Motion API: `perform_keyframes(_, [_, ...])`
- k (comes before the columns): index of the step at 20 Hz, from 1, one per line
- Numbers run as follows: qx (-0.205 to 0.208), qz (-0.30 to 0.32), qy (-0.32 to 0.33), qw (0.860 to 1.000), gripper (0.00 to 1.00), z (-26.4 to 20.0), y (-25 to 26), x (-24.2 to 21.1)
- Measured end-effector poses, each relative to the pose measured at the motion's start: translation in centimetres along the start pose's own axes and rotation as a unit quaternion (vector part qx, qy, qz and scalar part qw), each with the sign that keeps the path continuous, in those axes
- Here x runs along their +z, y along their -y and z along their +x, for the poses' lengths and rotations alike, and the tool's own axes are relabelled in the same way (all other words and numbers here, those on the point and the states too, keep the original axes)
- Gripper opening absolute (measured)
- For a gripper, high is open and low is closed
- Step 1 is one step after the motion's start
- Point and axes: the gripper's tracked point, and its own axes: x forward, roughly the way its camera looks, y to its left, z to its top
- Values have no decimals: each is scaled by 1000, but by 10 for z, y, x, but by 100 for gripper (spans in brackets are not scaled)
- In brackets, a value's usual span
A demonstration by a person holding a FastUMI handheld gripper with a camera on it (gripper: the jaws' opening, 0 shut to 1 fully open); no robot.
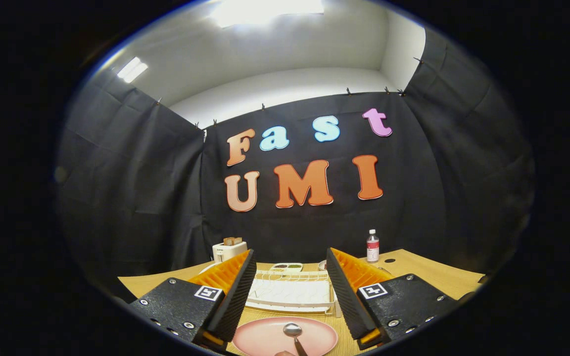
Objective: Take the plate from the dish rack, then take the spoon from the basket and place it into the plate.
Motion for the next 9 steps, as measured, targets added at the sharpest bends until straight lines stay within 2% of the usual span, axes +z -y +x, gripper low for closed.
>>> perform_keyframes(9, [4, -40, 5, 999, 85, -1, -12, -6])
